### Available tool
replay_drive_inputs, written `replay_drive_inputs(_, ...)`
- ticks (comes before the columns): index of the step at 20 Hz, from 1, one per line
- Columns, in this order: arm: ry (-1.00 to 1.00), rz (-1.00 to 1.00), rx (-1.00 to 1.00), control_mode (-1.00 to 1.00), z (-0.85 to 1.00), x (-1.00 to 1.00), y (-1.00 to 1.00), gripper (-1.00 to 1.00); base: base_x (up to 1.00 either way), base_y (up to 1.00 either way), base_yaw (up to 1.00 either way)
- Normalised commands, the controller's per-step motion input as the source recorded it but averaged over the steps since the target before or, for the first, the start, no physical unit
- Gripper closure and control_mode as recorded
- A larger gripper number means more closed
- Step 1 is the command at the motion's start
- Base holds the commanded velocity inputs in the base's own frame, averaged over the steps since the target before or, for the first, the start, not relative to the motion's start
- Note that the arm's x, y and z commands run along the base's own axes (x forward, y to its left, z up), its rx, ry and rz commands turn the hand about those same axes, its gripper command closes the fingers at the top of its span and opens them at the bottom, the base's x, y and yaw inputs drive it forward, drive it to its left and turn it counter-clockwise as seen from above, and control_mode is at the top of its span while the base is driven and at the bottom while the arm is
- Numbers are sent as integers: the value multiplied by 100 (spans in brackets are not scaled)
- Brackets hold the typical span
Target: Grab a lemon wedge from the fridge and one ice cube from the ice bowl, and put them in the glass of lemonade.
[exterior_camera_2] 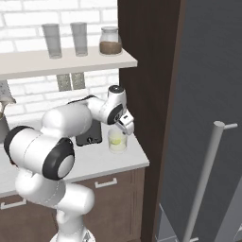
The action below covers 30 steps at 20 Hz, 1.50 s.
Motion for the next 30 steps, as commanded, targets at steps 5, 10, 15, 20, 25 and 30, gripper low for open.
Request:
replay_drive_inputs(5, -14, 2, 1, -100, 14, -71, 17, -100, 0, 0, 0)
replay_drive_inputs(10, -15, 8, 0, -100, 6, -80, 57, -100, 0, 0, 0)
replay_drive_inputs(15, 0, 18, -19, -100, 23, -51, 100, -100, 0, 0, 0)
replay_drive_inputs(20, 5, 41, -21, -100, 9, -35, 100, -100, 0, 0, 0)
replay_drive_inputs(25, 9, 50, -4, -100, 5, -6, 100, -100, 0, 0, 0)
replay_drive_inputs(30, 21, 46, 0, -100, 19, 0, 100, -100, 0, 0, 0)
